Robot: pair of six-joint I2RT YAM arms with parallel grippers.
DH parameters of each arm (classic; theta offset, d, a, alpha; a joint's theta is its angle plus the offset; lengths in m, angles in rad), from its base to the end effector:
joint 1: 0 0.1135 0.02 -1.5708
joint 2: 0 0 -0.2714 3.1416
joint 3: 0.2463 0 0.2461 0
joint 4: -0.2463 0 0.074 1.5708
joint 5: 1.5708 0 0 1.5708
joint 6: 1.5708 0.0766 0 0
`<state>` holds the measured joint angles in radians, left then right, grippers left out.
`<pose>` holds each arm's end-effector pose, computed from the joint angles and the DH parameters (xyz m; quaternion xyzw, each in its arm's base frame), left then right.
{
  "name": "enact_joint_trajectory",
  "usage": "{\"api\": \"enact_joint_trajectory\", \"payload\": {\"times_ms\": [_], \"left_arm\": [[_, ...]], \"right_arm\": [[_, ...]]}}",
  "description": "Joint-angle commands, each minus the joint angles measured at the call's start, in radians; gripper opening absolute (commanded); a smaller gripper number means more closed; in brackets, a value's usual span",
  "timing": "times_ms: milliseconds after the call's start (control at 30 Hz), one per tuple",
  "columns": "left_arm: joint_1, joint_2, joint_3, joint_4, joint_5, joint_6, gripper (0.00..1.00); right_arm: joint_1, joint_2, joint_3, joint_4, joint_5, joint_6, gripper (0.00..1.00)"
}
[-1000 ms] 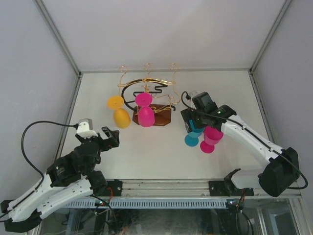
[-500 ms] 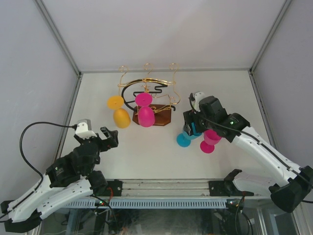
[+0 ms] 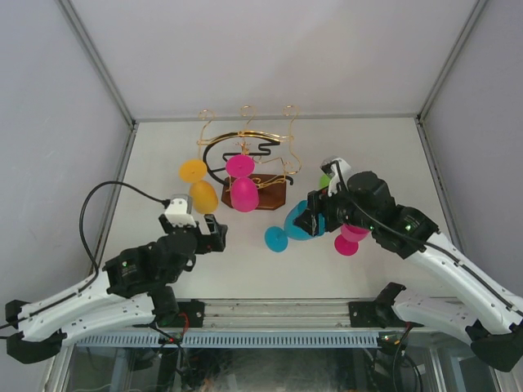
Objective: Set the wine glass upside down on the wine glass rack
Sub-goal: Turn the wine glass upside down at the wine rack.
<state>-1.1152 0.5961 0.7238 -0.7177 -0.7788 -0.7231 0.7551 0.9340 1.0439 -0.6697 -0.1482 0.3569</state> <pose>0.1061 -0.0942 0.2843 -0.0164 0.8353 -0.1433 0.5305 0.1497 0.1564 0.3380 -0.2077 0.8482 0.3099 0.3760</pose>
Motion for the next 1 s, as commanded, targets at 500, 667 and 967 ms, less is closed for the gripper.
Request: {"api": "enact_joint_trajectory", "payload": {"times_ms": [500, 667, 967], "left_arm": [[-0.017, 0.115, -0.002, 0.397, 0.194, 0.004, 0.97], [-0.018, 0.136, -0.007, 0.408, 0.208, -0.018, 0.93], [-0.018, 0.156, -0.007, 0.447, 0.237, -0.023, 0.78]], "right_arm": [[0.055, -0.083, -0.014, 0.225, -0.079, 0.160, 0.65], [0.065, -0.120, -0.034, 0.273, -0.060, 0.179, 0.64], [0.069, -0.154, -0.056, 0.318, -0.049, 0.196, 0.62]]}}
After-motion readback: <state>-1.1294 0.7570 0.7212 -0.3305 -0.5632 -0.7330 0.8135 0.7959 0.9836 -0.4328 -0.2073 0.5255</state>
